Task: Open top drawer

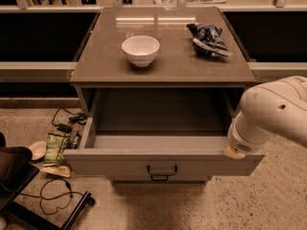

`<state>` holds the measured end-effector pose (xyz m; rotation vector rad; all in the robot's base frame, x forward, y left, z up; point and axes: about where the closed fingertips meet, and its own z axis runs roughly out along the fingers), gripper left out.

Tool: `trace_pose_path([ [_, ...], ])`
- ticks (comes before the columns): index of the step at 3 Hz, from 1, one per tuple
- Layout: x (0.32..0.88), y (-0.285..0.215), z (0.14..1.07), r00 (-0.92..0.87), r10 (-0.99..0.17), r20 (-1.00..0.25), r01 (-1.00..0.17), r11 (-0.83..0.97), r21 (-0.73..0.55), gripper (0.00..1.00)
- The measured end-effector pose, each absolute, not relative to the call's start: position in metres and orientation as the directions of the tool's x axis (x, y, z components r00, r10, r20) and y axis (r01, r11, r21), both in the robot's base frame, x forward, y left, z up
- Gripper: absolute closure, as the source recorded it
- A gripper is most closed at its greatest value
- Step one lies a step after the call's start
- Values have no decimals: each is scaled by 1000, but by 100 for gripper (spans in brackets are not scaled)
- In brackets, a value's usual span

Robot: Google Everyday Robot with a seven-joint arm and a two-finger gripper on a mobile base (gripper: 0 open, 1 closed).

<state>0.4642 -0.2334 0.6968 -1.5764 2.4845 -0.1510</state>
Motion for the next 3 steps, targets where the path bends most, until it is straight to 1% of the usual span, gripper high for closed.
trace_pose_path([
  [1, 464, -233, 698, -413, -904, -109, -884, 427, -190, 81],
  [3, 464, -233, 699, -413, -904, -109, -884, 427, -190, 34],
])
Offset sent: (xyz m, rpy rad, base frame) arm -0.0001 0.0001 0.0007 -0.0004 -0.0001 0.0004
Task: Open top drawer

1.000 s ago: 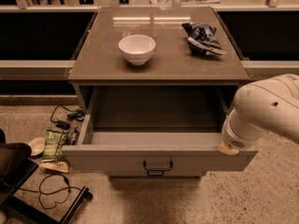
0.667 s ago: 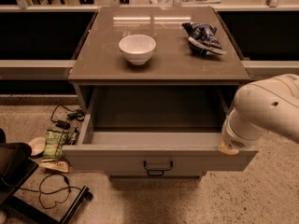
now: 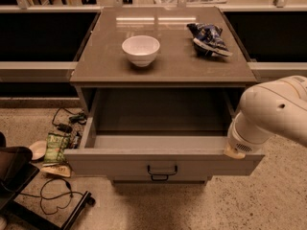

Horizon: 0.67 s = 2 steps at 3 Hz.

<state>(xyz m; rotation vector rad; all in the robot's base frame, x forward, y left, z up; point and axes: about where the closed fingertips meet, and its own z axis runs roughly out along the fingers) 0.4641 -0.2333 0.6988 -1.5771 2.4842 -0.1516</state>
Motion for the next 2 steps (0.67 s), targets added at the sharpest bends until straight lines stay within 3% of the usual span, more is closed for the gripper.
trace_pose_path([
  [1, 464, -233, 699, -413, -904, -109, -884, 427, -190, 11],
  [2, 464, -233, 699, -413, -904, -108, -884, 427, -190, 0],
])
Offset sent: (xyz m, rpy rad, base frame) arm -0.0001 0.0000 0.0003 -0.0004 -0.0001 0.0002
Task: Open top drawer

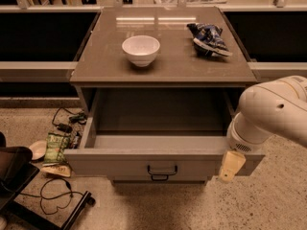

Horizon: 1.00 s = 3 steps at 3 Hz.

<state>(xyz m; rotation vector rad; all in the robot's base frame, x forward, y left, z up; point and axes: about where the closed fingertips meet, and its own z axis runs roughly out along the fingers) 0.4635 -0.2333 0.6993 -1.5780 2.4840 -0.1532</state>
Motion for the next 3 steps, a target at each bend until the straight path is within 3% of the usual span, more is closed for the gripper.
trace_pose_path([
  [1, 463, -233, 699, -413, -904, -109, -885, 426, -188, 0],
  [3, 415, -228, 654, -471, -872, -134, -881, 472, 27, 41],
])
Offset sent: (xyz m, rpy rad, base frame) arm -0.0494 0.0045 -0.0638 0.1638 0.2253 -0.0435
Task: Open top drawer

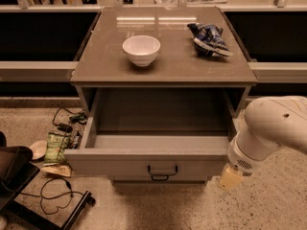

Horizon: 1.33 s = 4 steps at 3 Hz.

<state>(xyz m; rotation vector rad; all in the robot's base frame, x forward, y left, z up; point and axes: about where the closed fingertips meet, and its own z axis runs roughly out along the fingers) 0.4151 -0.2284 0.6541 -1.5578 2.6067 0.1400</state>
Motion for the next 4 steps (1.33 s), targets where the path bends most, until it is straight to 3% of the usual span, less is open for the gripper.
trace_pose_path([
  [2, 410, -228, 660, -476, -870, -131, -879, 475, 40, 87],
  [3, 410, -228, 664, -476, -870, -131, -879, 475, 40, 100],
  [4, 410, -228, 666, -476, -870, -131, -879, 475, 40, 100],
])
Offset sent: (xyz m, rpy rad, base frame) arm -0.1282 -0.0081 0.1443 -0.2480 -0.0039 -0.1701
